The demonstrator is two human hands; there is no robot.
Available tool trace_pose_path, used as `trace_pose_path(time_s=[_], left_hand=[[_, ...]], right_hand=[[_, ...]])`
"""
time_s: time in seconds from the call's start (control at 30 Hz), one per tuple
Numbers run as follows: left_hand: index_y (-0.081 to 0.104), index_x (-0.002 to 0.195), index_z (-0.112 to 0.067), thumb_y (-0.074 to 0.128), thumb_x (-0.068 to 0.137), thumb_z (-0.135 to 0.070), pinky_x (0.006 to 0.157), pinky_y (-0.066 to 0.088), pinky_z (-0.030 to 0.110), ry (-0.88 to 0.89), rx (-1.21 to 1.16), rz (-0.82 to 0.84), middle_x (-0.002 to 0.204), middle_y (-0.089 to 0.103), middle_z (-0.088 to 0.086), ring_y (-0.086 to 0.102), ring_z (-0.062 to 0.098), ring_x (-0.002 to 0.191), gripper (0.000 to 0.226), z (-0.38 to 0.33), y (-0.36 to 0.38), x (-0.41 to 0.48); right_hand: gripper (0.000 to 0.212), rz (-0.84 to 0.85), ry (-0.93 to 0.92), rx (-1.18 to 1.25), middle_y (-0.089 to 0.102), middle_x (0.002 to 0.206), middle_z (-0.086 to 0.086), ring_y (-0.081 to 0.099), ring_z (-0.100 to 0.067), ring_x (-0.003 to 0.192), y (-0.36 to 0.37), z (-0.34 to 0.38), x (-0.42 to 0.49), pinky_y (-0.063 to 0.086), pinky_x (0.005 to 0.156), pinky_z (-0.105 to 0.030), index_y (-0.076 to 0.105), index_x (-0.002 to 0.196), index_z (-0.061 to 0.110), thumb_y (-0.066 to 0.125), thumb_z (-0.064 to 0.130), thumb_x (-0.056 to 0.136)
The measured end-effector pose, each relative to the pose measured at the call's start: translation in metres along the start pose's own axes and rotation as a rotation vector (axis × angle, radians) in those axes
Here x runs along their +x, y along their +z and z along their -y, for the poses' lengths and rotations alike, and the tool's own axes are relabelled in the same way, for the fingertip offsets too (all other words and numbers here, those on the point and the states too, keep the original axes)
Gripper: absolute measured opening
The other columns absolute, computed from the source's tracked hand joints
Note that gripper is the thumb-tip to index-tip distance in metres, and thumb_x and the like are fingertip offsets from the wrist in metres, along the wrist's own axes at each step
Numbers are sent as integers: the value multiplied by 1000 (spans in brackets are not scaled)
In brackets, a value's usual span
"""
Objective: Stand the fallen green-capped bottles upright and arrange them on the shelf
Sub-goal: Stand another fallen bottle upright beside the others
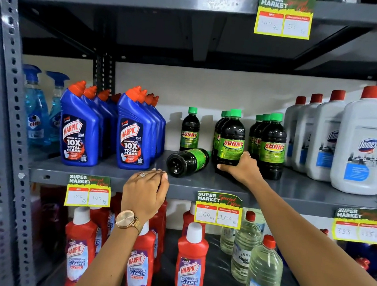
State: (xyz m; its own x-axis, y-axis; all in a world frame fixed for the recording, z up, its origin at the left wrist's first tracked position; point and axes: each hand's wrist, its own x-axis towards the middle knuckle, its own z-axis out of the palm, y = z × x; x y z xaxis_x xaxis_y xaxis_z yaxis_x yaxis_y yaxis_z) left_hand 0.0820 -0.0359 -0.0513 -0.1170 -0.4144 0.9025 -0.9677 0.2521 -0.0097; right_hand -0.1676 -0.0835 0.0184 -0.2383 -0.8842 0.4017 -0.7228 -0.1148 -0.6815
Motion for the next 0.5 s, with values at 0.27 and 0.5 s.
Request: trace_pose_path(time_s=[0.27,0.5], left_hand=[[76,83,-10,40,92,-28,71,53,29,-10,-14,15,86,76,2,71,18,78,41,0,-1,1],[74,80,-12,40,91,-28,69,53,28,3,-22,28,82,75,0,71,16,74,40,-1,-6,1]], right_hand=[[88,24,1,-38,58,126,-24,57,-40,117,-1,2,-1,49,96,-47,40,128,-3,81,47,68],[85,57,24,-22,57,128,-24,55,-39,118,-5,5,-6,47,98,-47,39,130,-3,78,45,72]])
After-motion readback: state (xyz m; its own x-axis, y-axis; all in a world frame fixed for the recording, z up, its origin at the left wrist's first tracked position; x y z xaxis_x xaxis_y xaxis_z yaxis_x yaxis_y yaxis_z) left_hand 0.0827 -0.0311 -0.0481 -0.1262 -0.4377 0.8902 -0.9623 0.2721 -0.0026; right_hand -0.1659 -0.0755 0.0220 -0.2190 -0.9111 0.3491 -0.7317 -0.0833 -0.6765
